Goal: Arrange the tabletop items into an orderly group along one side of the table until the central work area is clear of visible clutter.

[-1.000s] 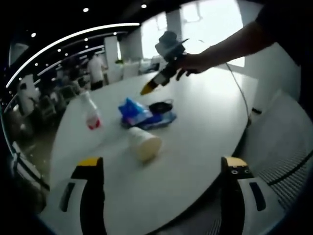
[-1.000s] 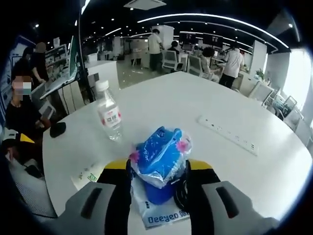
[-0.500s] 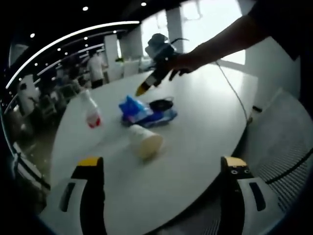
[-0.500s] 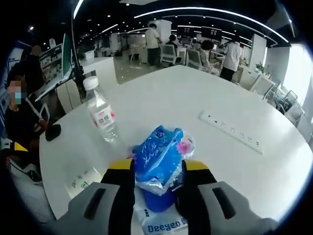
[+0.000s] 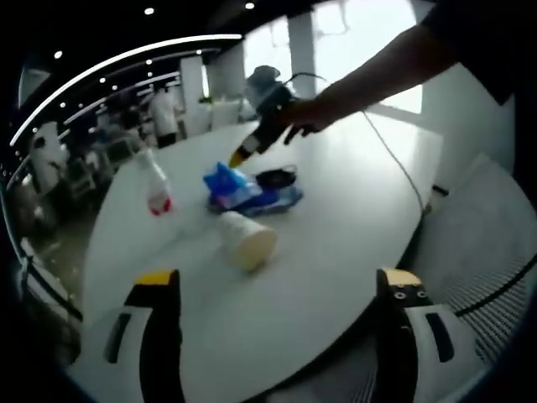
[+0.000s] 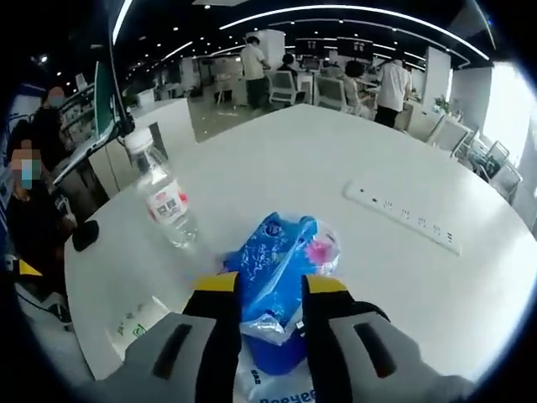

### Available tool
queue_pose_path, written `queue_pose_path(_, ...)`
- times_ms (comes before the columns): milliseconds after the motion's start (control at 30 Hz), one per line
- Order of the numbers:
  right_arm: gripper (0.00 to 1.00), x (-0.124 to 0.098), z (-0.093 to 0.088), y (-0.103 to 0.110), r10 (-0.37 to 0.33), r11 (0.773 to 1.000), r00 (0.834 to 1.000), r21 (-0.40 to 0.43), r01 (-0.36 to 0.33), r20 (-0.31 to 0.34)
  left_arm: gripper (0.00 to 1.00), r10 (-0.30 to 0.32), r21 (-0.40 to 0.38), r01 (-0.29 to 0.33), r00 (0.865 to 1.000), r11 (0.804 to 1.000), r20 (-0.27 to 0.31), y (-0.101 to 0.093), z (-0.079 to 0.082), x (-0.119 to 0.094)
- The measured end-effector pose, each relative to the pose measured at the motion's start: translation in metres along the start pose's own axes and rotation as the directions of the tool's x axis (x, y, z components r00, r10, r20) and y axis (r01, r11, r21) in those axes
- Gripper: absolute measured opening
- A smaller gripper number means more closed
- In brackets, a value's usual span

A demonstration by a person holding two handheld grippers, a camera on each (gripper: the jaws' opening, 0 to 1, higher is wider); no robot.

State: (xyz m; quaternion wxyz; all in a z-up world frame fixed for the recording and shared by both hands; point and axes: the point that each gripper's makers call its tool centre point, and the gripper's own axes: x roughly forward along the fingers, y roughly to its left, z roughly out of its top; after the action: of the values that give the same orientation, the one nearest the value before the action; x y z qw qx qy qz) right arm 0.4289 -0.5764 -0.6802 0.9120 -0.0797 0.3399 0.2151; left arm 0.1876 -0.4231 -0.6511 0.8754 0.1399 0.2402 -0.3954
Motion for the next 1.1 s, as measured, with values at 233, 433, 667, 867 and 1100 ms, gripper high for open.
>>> queue_pose_path(233,0.24,0.011,0.002,-0.007,-0.035,0.999,0.999,-0.007,0.035,0.007,0.92,-0.004,0.01,0.004,1.0,1.0,-0.01,-0.001,-0.002,0.001)
queue_pose_path(433,0.22,0.018,-0.001,-0.013,-0.056,0.998,0.998,0.006,0.056,-0.004,0.92,-0.001,0.004,0.001,1.0,1.0,-0.013,0.0,-0.003,0.001)
queue_pose_path(667,0.16,0.028,-0.004,-0.014,-0.064,0.997,0.998,0.045,0.065,-0.021,0.91,-0.011,0.005,0.011,1.0,1.0,-0.022,-0.003,-0.006,0.001)
queue_pose_path(867,0.14,0.036,-0.012,-0.009,-0.057,0.995,0.997,0.075,0.061,-0.057,0.91,-0.008,0.002,0.008,1.0,1.0,-0.028,-0.002,-0.009,0.001)
queue_pose_path(1100,0.0,0.035,-0.018,-0.005,-0.05,0.993,0.996,0.1,0.058,-0.08,0.9,-0.003,-0.004,0.003,1.0,1.0,-0.03,-0.002,-0.01,0.001)
